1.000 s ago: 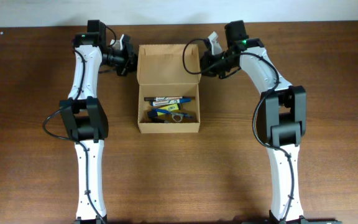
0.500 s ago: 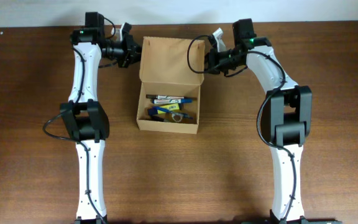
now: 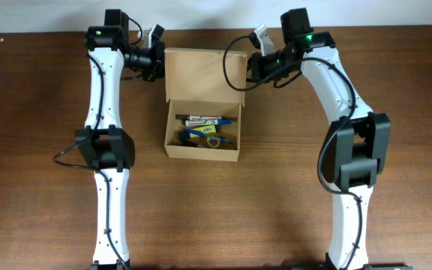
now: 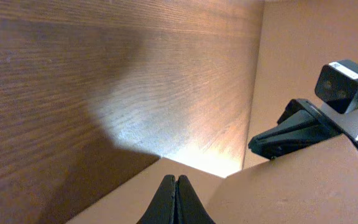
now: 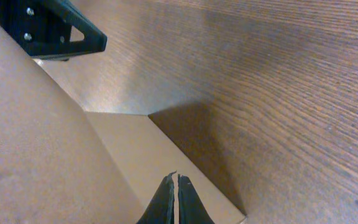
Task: Pack container
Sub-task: 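Grip the lid with both grippers and swing it forward over the box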
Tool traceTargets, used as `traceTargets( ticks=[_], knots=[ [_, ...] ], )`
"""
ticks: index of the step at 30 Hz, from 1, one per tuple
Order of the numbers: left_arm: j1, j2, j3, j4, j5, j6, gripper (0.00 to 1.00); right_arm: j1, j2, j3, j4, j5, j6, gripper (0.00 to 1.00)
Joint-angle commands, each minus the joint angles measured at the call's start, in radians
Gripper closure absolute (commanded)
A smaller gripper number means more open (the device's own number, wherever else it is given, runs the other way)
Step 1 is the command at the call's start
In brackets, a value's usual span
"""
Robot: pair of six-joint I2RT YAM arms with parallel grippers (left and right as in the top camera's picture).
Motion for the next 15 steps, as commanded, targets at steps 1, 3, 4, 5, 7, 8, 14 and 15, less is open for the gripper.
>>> traceTargets(
  ticks=[1, 3, 4, 5, 7, 8, 14, 15],
  knots=[
    [0.0, -0.005, 0.064, -0.024, -0.016, 0.062, 0.98, 0.012, -0.064, 0.005, -0.029, 0.054, -0.052, 0.96],
    [0.0, -0.027, 0.064, -0.042, -0.023, 0.082, 0.98, 0.017, -0.078, 0.005, -0.06, 0.083, -0.061, 0.96],
    [0.0, -0.044, 0.064, -0.06, -0.042, 0.095, 0.98, 0.021, -0.086, 0.005, -0.073, 0.095, -0.066, 0.96],
    [0.0, -0.056, 0.064, -0.074, -0.06, 0.103, 0.98, 0.024, -0.093, 0.005, -0.087, 0.097, -0.085, 0.96],
    [0.0, -0.085, 0.064, -0.101, -0.092, 0.12, 0.98, 0.035, -0.111, 0.005, -0.109, 0.115, -0.112, 0.96],
    [0.0, -0.098, 0.064, -0.111, -0.113, 0.121, 0.98, 0.043, -0.119, 0.005, -0.116, 0.14, -0.114, 0.96],
    [0.0, -0.176, 0.063, -0.171, -0.166, 0.161, 0.98, 0.098, -0.186, 0.005, -0.166, 0.238, -0.165, 0.96],
    [0.0, -0.19, 0.063, -0.171, -0.169, 0.161, 0.98, 0.109, -0.197, 0.005, -0.17, 0.251, -0.166, 0.96]
  ],
)
